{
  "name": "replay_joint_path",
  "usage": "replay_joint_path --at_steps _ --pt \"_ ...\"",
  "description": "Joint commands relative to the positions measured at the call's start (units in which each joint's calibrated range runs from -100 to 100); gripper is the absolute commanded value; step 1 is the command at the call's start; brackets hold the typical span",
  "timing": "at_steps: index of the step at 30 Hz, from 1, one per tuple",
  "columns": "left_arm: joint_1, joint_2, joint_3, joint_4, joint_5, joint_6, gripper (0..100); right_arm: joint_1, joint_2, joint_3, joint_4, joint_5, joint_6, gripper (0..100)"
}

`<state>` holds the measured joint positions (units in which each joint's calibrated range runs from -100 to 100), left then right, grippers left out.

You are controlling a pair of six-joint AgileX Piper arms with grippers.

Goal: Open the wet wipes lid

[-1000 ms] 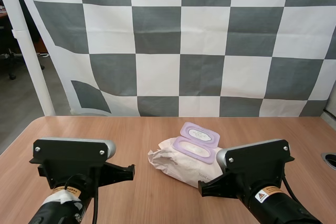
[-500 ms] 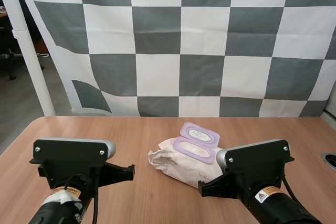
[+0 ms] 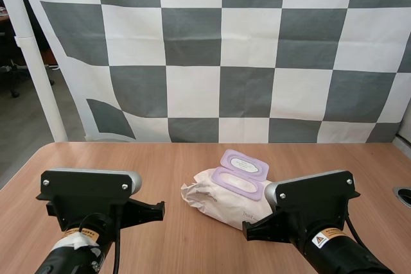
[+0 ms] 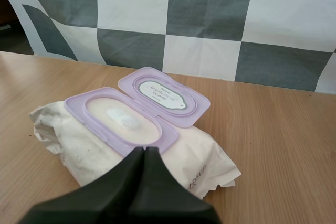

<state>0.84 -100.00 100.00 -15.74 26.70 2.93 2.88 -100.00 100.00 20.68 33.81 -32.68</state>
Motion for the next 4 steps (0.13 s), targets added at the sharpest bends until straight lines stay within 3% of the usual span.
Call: replay_joint_path --at_steps 1,4 --pt "-0.01 0.00 0.00 0.07 0.03 -0.01 0 0.04 0.00 0.00 0.04 0.05 -0.04 0" --pt "-0.01 0.00 0.00 0.07 0.03 -0.01 0 0.04 0.00 0.00 0.04 0.05 -0.04 0"
